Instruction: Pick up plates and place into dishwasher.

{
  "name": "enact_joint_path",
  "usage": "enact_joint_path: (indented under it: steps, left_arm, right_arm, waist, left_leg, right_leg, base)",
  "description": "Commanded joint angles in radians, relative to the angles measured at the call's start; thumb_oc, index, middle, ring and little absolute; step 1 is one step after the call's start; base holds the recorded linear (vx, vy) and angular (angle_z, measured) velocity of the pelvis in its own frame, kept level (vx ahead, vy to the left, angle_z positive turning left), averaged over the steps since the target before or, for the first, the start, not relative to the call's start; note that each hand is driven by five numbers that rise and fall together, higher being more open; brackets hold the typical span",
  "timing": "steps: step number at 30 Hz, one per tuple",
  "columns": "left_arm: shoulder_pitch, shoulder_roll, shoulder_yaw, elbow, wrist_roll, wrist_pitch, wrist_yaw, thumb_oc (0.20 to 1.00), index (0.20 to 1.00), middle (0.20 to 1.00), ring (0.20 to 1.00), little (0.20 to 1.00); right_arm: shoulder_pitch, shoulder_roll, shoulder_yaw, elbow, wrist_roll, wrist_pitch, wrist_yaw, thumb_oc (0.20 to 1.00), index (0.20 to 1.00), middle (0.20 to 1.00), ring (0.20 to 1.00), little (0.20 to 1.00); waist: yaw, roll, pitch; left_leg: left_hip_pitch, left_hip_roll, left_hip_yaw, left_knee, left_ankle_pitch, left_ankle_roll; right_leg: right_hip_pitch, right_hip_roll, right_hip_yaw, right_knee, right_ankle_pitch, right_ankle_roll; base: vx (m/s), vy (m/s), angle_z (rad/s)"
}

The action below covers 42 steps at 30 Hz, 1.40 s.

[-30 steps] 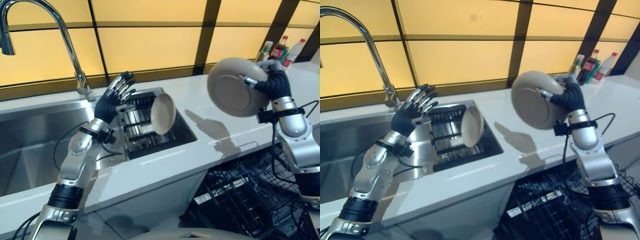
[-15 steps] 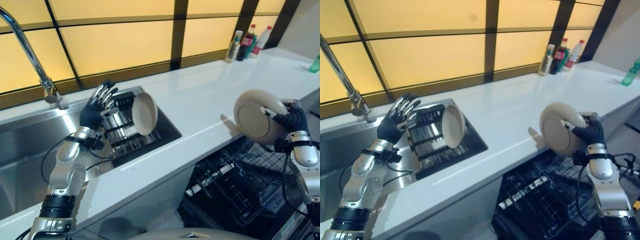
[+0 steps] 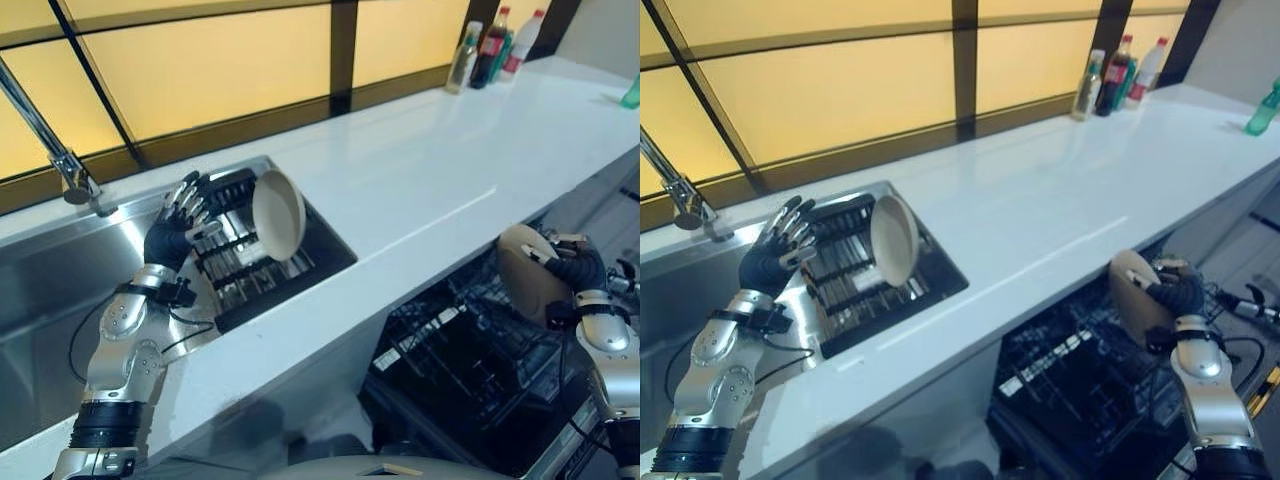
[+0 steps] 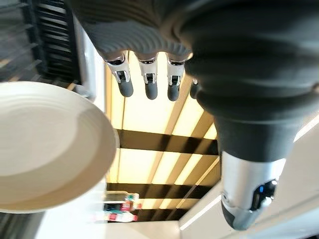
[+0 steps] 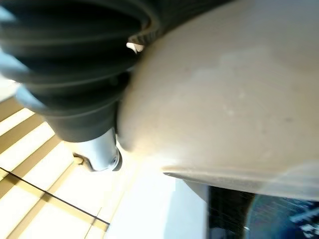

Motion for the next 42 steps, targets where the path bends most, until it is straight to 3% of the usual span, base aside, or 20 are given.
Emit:
enact_joint_path:
  steps: [1, 8, 15, 25, 42]
  left_arm:
    - [-0.084, 0.047, 0.006, 0.007, 0.008, -0.062, 0.037, 1.000, 1.000, 1.000, 1.000, 1.000]
    - [-0.069, 0.047, 0.013, -0.021, 0.004, -0.066, 0.062, 1.000, 1.000, 1.000, 1.000, 1.000]
    - [-0.125, 0.060, -0.028, -0.011, 0.005, -0.127, 0.101, 1.000, 1.000, 1.000, 1.000, 1.000]
    - [-0.174, 0.072, -0.056, -0.008, 0.002, -0.158, 0.138, 1.000, 1.000, 1.000, 1.000, 1.000]
    - [-0.233, 0.081, -0.084, -0.016, 0.018, -0.154, 0.191, 1.000, 1.000, 1.000, 1.000, 1.000]
  right_arm:
    - [-0.151, -0.051, -0.003, 0.020, 0.020, -0.057, -0.066, 0.200, 0.200, 0.200, 0.200, 0.200]
    - [-0.140, -0.049, 0.026, 0.050, 0.001, -0.022, -0.020, 0.200, 0.200, 0.200, 0.200, 0.200]
    - [-0.195, -0.072, 0.095, 0.110, 0.005, -0.031, -0.011, 0.200, 0.200, 0.200, 0.200, 0.200]
    - [-0.274, -0.112, 0.163, 0.166, -0.018, -0.015, 0.031, 0.200, 0.200, 0.200, 0.200, 0.200]
    - [-0.393, -0.171, 0.245, 0.239, -0.081, 0.047, 0.053, 0.200, 0.200, 0.200, 0.200, 0.200]
  waist:
    - [0.011, 0.036, 0.078]
    - [0.005, 0.050, 0.122]
    - [0.001, 0.067, 0.213]
    - [0.006, 0.080, 0.285]
    - [0.023, 0.090, 0.353]
  left_leg:
    - [-0.119, -0.090, -0.039, 0.101, -0.112, 0.145]
    - [-0.149, -0.091, -0.041, 0.116, -0.100, 0.142]
    - [-0.223, -0.089, -0.035, 0.144, -0.082, 0.135]
    - [-0.290, -0.089, -0.044, 0.156, -0.057, 0.120]
    - [-0.344, -0.090, -0.066, 0.133, -0.011, 0.099]
  right_leg:
    - [-0.049, 0.059, -0.085, 0.084, -0.109, -0.008]
    - [-0.074, 0.054, -0.079, 0.104, -0.113, -0.010]
    - [-0.131, 0.051, -0.079, 0.127, -0.114, -0.023]
    - [-0.196, 0.049, -0.097, 0.148, -0.110, -0.039]
    - [-0.247, 0.045, -0.139, 0.152, -0.096, -0.054]
  base:
    - [-0.11, -0.031, -0.05]
    - [0.00, 0.000, -0.11]
    - [-0.10, 0.005, 0.00]
    - [-0.05, -0.002, -0.01]
    - [0.00, -0.006, 0.00]
